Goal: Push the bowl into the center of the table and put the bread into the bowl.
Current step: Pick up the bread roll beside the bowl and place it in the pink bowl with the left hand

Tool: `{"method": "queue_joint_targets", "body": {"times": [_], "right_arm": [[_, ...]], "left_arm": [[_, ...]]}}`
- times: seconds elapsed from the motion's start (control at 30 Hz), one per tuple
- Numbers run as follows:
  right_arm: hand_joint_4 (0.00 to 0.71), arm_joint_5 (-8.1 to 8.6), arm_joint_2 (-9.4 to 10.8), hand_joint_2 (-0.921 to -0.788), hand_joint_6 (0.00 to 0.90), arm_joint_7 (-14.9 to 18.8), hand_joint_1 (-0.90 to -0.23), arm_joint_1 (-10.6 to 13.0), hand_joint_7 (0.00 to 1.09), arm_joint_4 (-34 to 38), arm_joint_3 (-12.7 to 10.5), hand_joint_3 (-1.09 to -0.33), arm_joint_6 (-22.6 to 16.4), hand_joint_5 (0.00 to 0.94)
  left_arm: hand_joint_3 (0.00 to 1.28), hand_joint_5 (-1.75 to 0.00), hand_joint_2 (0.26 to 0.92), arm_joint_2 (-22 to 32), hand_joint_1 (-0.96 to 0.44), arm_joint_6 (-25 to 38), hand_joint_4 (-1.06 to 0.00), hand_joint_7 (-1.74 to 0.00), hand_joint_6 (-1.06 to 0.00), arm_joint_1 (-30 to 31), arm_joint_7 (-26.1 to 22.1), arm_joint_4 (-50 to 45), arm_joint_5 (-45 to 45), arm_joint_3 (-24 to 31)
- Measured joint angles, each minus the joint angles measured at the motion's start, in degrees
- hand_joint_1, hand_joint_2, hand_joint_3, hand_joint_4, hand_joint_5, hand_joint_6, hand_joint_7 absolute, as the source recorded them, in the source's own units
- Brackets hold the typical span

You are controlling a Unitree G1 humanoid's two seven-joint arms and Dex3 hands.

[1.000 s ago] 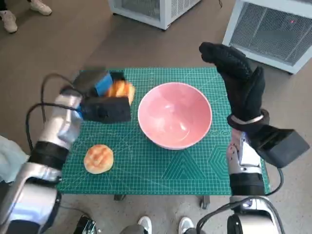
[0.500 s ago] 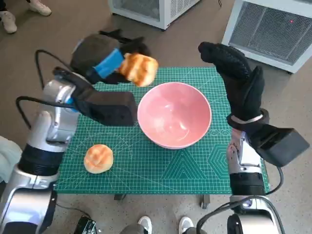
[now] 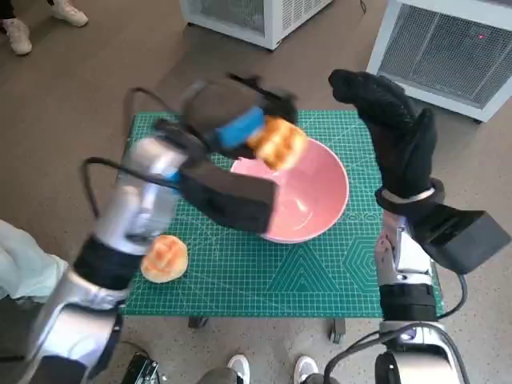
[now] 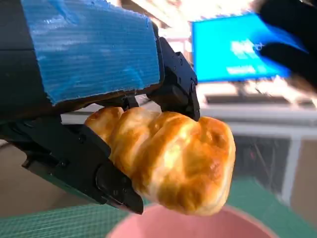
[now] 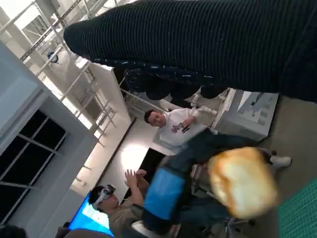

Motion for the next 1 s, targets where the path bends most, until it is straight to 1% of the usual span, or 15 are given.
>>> {"method": "queue_joint_targets", "body": {"times": [0.13, 0.17, 0.23, 0.27, 0.33, 0.47, 0.53, 0.57, 0.6, 0.63, 0.67, 0.7, 0.77, 0.83, 1.0], "right_arm": [[0.219, 0.04, -0.17, -0.921, 0.056, 0.0, -0.703, 0.19, 0.53, 0.0, -0.19, -0.712, 0.02, 0.003], [0.221, 0.05, -0.2, -0.921, 0.06, 0.0, -0.701, 0.23, 0.53, 0.0, -0.24, -0.711, 0.03, 0.004], [0.226, 0.07, -0.32, -0.921, 0.069, 0.0, -0.698, 0.34, 0.54, -0.01, -0.34, -0.709, 0.03, 0.006], [0.229, 0.09, -0.38, -0.921, 0.074, 0.0, -0.696, 0.39, 0.54, -0.01, -0.39, -0.708, 0.04, 0.007], [0.237, 0.12, -0.41, -0.921, 0.087, 0.0, -0.694, 0.46, 0.54, -0.03, -0.46, -0.707, 0.06, 0.01], [0.242, 0.14, -0.56, -0.921, 0.104, -0.01, -0.693, 0.71, 0.53, -0.21, -0.59, -0.7, 0.09, 0.011], [0.244, 0.15, -0.6, -0.921, 0.113, -0.01, -0.694, 0.84, 0.53, -0.41, -0.65, -0.692, 0.14, 0.01], [0.244, 0.15, -0.6, -0.921, 0.115, -0.02, -0.694, 0.92, 0.52, -0.56, -0.69, -0.691, 0.2, 0.01], [0.244, 0.15, -0.6, -0.921, 0.119, -0.02, -0.695, 1.0, 0.52, -0.67, -0.73, -0.688, 0.25, 0.01], [0.245, 0.15, -0.6, -0.921, 0.121, -0.04, -0.696, 1.11, 0.52, -0.82, -0.76, -0.686, 0.33, 0.01], [0.245, 0.14, -0.6, -0.921, 0.123, -0.08, -0.697, 1.23, 0.52, -0.94, -0.79, -0.684, 0.41, 0.009], [0.246, 0.14, -0.6, -0.921, 0.126, -0.13, -0.698, 1.34, 0.51, -1.04, -0.82, -0.682, 0.49, 0.009], [0.246, 0.13, -0.6, -0.921, 0.129, -0.31, -0.699, 1.54, 0.51, -1.14, -0.87, -0.68, 0.56, 0.008], [0.247, 0.11, -0.58, -0.921, 0.131, -0.55, -0.7, 1.63, 0.51, -1.23, -0.88, -0.679, 0.57, 0.008], [0.247, 0.05, -0.56, -0.921, 0.134, -0.93, -0.702, 1.63, 0.5, -1.33, -0.88, -0.679, 0.57, 0.007]], "left_arm": [[0.07, -1.29, 0.92, -2.0, 0.0, -1.93, -0.66, -1.05, -0.66, -0.97, 1.15, 5.31, 1.97, -2.33], [0.14, -1.33, 0.89, -2.45, 0.0, -2.38, -0.63, -1.06, -0.66, -1.2, 1.48, 6.63, 2.28, -2.8], [0.44, -1.48, 0.757, -3.39, 0.0, -3.14, -0.54, -1.17, -0.62, -1.97, 2.17, 9.73, 2.96, -3.83], [0.64, -1.57, 0.665, -3.92, 0.0, -3.47, -0.49, -1.27, -0.6, -2.38, 2.41, 11.34, 3.37, -4.21], [0.83, -1.68, 0.569, -4.82, 0.0, -3.95, -0.42, -1.31, -0.62, -3.11, 2.98, 14.34, 3.75, -4.8], [0.66, -1.65, 0.662, -6.03, 0.0, -4.51, -0.46, -1.17, -0.61, -4.08, 3.79, 18.69, 3.95, -5.21], [0.44, -1.5, 0.788, -6.5, 0.0, -4.89, -0.48, -1.25, -0.56, -4.46, 4.16, 20.5, 3.74, -5.17], [0.4, -1.48, 0.815, -6.67, 0.07, -5.26, -0.48, -1.14, -0.51, -4.57, 4.21, 21.28, 3.42, -5.06], [0.34, -1.46, 0.853, -6.76, 0.17, -5.64, -0.48, -0.89, -0.48, -4.65, 4.22, 21.86, 3.13, -4.96], [0.3, -1.25, 0.843, -6.87, 0.13, -6.09, -0.4, -0.76, -0.46, -4.67, 4.2, 22.51, 2.76, -4.81], [0.22, -0.85, 0.838, -6.93, 0.07, -6.37, -0.32, -0.54, -0.43, -4.67, 4.12, 22.92, 2.11, -4.68], [0.16, -0.55, 0.826, -6.96, 0.02, -6.55, -0.25, -0.37, -0.39, -4.65, 3.95, 23.17, 1.64, -4.54], [0.08, -0.22, 0.812, -6.99, -0.05, -6.49, -0.16, -0.17, -0.33, -4.64, 2.94, 23.2, 0.73, -4.16], [0.05, -0.12, 0.802, -7.06, -0.1, -6.16, -0.12, -0.1, -0.3, -4.64, 1.53, 23.14, -0.47, -3.68], [0.02, -0.02, 0.788, -7.07, -0.19, -4.37, -0.05, -0.02, -0.26, -4.64, -2.63, 22.58, -2.51, -3.11]]}}
